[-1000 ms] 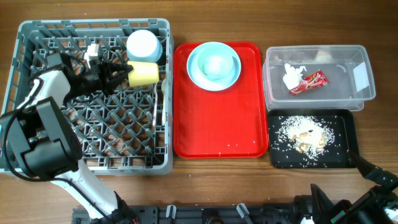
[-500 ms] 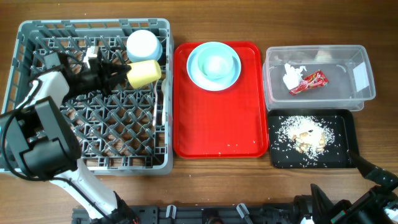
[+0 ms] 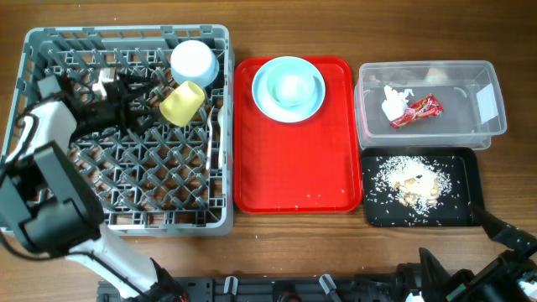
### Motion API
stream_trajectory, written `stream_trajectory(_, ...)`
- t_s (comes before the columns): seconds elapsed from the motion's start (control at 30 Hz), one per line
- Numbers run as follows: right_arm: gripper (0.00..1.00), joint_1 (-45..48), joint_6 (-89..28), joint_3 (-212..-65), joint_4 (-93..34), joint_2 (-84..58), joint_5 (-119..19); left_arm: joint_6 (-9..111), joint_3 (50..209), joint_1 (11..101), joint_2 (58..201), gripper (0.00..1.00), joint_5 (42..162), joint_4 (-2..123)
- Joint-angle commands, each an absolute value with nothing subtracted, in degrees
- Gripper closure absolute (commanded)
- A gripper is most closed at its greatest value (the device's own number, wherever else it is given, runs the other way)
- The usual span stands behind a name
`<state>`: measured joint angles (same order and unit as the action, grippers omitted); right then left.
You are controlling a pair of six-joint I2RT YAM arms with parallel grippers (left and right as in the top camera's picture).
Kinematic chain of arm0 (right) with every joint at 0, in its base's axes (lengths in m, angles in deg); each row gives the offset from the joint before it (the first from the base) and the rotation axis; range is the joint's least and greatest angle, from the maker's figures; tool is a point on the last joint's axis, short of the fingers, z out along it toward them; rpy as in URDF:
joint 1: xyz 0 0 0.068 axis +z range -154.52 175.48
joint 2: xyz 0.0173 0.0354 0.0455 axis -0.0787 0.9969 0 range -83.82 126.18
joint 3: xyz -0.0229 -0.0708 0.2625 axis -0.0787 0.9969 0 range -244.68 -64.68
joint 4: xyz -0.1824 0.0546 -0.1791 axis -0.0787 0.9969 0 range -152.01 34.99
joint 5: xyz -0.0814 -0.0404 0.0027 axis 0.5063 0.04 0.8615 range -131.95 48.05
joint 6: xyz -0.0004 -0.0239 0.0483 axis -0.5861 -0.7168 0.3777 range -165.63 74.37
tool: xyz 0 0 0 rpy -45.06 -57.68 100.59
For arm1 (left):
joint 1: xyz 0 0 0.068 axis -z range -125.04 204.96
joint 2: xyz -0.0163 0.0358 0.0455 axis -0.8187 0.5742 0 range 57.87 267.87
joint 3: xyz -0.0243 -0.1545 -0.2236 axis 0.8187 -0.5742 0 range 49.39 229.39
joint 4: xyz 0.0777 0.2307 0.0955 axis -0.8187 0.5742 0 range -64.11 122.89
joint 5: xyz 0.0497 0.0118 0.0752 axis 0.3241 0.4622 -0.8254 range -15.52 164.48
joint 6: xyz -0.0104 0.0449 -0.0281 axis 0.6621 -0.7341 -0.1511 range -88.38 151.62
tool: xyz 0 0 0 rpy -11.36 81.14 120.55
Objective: Sort waste into correct bins and load items into the dishwasher rack
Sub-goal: 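Release the cup and lift the left gripper above the rack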
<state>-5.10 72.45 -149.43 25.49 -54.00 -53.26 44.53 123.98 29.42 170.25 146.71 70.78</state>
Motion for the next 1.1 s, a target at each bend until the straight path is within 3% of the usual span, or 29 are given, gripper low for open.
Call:
stream_trajectory(0.0,0.0,-5.03,73.06,-149.37,25.51,-54.15,-52.14,44.31,124.83,29.27,164.04,0.0,132.08,73.9)
stream_trajectory(0.3,0.0,-5.03,73.06,-149.37,25.54,-54.15,-52.14,44.33,125.18,31.58,144.02,0.0,110.93,79.52)
stream_trajectory(0.53,0.0,-5.03,73.06,-149.37,25.56,-54.15,-52.14,44.29,125.16,47.28,141.96,0.0,106.73,74.82)
stream_trajectory(0.57,0.0,-5.03,73.06,-149.37,25.56,-54.15,-52.14,44.27,125.16,50.07,142.6,0.19,106.73,72.46)
stream_trajectory(0.6,0.01,-5.03,73.04,-149.37,25.56,-54.15,-52.17,44.29,125.16,53.11,143.45,0.9,106.42,69.77)
stream_trajectory(0.63,0.0,-5.03,73.04,-149.37,25.56,-54.15,-52.17,44.29,125.16,55.38,144.26,0.96,105.07,67.91)
stream_trajectory(0.83,0.0,-5.03,73.06,-149.37,25.56,-54.15,-52.14,46.02,125.16,65.88,151.1,0.96,78.84,63.34)
stream_trajectory(1.07,0.0,-5.03,73.06,-149.37,25.56,-54.15,-52.14,46.02,125.16,65.99,154.66,0.96,71.58,63.89)
